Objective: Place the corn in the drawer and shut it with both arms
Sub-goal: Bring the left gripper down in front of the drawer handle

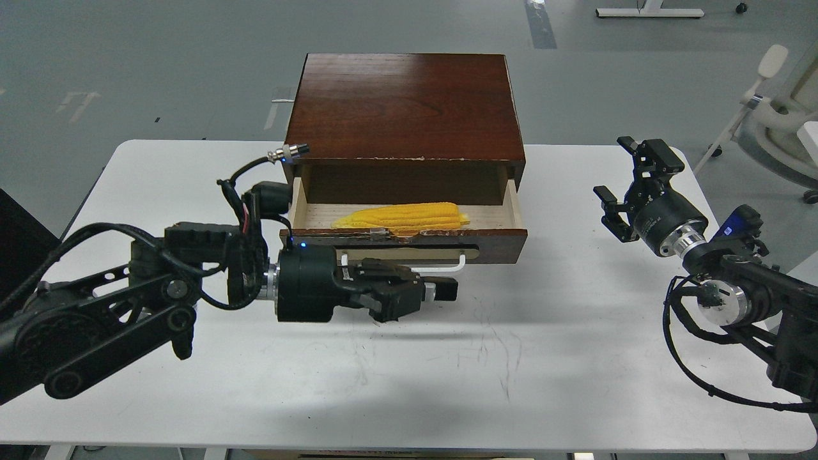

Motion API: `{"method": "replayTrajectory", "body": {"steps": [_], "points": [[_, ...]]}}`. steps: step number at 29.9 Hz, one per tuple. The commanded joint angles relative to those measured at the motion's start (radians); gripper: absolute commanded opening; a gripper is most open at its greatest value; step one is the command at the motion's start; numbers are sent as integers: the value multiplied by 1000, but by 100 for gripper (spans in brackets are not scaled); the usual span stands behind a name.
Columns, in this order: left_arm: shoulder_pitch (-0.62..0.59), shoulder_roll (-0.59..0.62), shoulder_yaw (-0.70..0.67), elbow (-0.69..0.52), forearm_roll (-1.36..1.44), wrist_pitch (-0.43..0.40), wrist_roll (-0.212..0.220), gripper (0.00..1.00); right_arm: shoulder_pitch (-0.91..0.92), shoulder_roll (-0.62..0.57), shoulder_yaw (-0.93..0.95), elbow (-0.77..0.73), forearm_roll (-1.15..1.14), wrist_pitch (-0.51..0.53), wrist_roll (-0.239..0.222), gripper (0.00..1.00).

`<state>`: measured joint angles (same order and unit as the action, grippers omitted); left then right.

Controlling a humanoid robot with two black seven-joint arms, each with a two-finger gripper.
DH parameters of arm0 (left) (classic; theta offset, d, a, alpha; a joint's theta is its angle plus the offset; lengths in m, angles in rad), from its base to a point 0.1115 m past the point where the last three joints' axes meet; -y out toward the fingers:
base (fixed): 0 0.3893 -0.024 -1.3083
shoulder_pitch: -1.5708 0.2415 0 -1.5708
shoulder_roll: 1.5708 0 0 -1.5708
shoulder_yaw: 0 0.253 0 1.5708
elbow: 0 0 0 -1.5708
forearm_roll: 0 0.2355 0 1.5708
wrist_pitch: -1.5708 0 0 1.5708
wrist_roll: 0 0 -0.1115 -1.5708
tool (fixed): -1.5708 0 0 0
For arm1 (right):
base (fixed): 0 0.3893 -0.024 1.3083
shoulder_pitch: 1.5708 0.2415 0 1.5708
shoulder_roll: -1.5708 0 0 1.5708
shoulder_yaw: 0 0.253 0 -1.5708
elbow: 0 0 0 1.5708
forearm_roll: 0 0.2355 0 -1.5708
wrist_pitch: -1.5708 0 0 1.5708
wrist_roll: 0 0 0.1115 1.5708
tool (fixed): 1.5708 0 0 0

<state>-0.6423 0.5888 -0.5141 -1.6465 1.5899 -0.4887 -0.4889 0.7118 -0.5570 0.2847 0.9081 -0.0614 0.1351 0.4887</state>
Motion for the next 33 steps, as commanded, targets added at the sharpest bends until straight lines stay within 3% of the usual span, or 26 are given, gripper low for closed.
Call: {"method": "replayTrajectory", "body": {"steps": [1, 10, 18, 33], "points": [[22, -1, 45, 23, 27, 0, 0, 0, -3, 0, 1, 0, 0, 0, 0, 99], [145, 6, 26, 82, -4, 101, 16, 0, -8, -1, 1, 0, 0, 0, 0, 99], [197, 8, 5, 94, -260, 110, 127, 0, -8, -1, 1, 0, 0, 0, 0, 99], [199, -12, -26, 192, -284, 110, 131, 0, -9, 0, 1, 2, 0, 1, 0, 99]]}}
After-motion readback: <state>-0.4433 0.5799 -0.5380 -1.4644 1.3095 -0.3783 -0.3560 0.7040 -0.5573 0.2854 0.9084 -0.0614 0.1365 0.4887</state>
